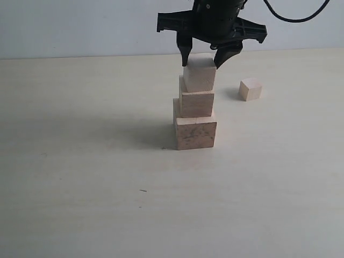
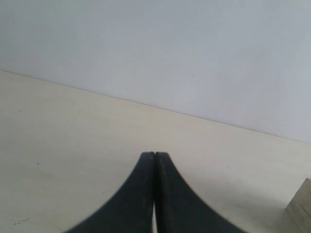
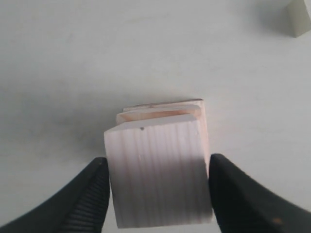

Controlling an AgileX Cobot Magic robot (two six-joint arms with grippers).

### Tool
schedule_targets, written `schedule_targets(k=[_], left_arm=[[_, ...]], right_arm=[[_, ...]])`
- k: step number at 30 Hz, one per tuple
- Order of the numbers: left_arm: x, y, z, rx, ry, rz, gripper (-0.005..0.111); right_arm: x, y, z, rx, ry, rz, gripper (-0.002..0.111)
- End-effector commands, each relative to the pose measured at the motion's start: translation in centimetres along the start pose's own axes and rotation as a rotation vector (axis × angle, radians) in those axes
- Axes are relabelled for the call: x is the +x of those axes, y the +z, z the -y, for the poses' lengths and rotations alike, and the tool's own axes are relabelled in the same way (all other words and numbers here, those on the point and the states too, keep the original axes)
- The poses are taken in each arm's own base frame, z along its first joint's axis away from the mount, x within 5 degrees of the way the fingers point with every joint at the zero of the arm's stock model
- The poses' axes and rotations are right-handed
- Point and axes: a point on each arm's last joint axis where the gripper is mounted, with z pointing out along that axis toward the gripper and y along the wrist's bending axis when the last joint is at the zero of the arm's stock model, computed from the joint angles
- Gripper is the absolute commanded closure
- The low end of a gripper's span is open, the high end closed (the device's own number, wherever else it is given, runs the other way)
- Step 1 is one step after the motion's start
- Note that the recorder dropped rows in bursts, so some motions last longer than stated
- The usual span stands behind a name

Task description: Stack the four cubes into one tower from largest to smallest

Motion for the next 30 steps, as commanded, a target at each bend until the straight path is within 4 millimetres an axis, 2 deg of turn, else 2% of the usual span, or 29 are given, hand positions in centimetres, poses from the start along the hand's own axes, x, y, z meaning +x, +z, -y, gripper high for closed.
schedule_targets(k=[1,30], left_arm=[[0.04,-0.02,-0.02,0.002,0.007,0.009,0.107],[0.04,-0.02,-0.02,0.002,0.007,0.009,0.107]], right_arm=[[-0.3,-0.32,0.19,0.012,0.008,0.028,0.052],[0.0,-0.32,-0.13,-0.024,0.04,-0.005,0.052]])
